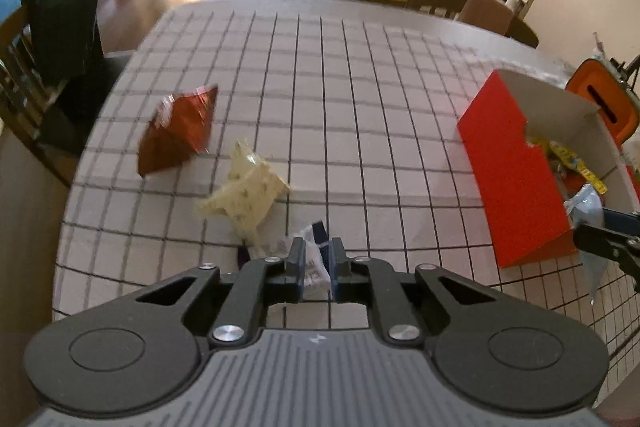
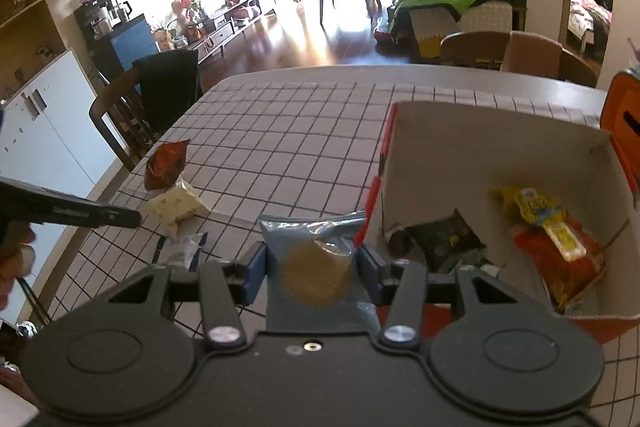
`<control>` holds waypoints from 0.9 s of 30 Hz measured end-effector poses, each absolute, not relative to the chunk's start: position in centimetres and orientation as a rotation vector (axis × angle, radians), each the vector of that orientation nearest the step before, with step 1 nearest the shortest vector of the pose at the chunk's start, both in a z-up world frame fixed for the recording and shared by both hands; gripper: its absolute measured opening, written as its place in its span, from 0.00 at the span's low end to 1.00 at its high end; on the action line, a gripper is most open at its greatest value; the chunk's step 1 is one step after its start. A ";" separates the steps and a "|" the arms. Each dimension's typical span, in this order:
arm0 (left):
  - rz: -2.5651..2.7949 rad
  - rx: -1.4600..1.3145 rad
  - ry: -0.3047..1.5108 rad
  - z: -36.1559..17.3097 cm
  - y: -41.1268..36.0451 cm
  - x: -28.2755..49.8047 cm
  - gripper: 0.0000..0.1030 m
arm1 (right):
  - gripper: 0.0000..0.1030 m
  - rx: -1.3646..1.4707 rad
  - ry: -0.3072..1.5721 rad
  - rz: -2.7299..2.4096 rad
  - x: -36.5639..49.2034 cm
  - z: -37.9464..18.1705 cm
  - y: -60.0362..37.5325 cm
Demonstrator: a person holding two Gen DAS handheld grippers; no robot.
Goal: Organize snacks
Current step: 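Lift the blue pouch with the right gripper while the left regrips the white packet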
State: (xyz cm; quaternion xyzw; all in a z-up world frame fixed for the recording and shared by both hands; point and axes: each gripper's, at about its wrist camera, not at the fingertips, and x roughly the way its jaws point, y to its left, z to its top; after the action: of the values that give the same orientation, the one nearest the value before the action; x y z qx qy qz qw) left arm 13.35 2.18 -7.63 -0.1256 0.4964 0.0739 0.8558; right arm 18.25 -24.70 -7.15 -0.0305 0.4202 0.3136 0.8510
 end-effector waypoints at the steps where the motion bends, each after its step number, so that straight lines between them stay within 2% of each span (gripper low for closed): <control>1: 0.158 -0.277 1.057 -8.1 2.1 13.6 0.18 | 0.47 -0.063 0.888 0.664 18.2 -7.4 -24.6; 2: 0.166 -0.291 1.069 -8.8 2.0 13.8 0.28 | 0.47 -0.064 0.891 0.666 18.1 -7.5 -24.4; 3: 0.183 -0.297 1.075 -9.2 2.0 13.9 0.35 | 0.47 -0.065 0.894 0.668 18.0 -7.7 -24.2; 5: 0.211 -0.317 1.074 -9.9 2.0 14.1 0.67 | 0.47 -0.068 0.900 0.676 18.0 -7.8 -24.0; 7: 0.241 -0.330 1.065 -10.4 2.1 14.3 0.74 | 0.47 -0.073 0.902 0.686 18.0 -7.9 -24.0; 10: 0.292 -0.350 1.086 -11.6 2.5 15.2 0.78 | 0.47 -0.084 0.899 0.699 18.0 -8.0 -24.0; 27: 0.399 -0.394 1.178 -15.7 2.8 17.1 0.78 | 0.47 -0.094 0.884 0.743 18.3 -8.0 -24.5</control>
State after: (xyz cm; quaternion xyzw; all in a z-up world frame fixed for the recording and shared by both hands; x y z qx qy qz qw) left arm 17.13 2.75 -15.70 -0.1833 0.5480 0.1858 0.7947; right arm 18.32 -24.53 -7.95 -0.0446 0.4175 0.3513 0.8368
